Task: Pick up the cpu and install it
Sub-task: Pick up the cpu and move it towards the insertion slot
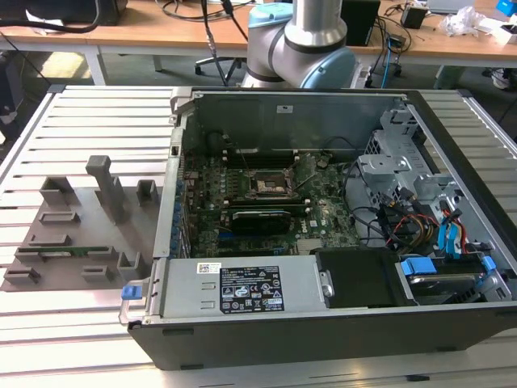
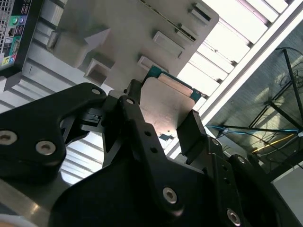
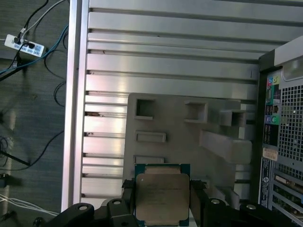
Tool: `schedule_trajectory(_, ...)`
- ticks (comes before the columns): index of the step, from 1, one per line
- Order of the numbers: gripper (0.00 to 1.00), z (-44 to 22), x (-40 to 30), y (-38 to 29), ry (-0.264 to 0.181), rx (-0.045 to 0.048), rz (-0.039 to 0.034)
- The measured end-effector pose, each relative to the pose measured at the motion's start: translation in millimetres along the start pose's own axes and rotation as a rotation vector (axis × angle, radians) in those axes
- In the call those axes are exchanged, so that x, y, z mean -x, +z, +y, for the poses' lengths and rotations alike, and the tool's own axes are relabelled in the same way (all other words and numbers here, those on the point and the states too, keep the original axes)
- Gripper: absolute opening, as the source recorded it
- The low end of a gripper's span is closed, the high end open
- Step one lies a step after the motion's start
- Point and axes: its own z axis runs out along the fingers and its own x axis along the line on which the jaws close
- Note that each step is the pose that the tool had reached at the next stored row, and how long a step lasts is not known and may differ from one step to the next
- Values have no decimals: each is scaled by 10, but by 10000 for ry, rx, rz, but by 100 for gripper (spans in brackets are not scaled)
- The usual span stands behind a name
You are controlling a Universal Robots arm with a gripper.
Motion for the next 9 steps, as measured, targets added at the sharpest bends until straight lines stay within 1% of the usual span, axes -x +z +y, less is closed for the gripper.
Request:
schedule_trajectory(1,55,-2,42,1,0,0,0)
schedule_trajectory(2,55,-4,67,2,0,0,0)
schedule_trajectory(6,55,-7,132,4,-1,1,-1)
schedule_trajectory(9,55,-11,199,6,-1,0,0)
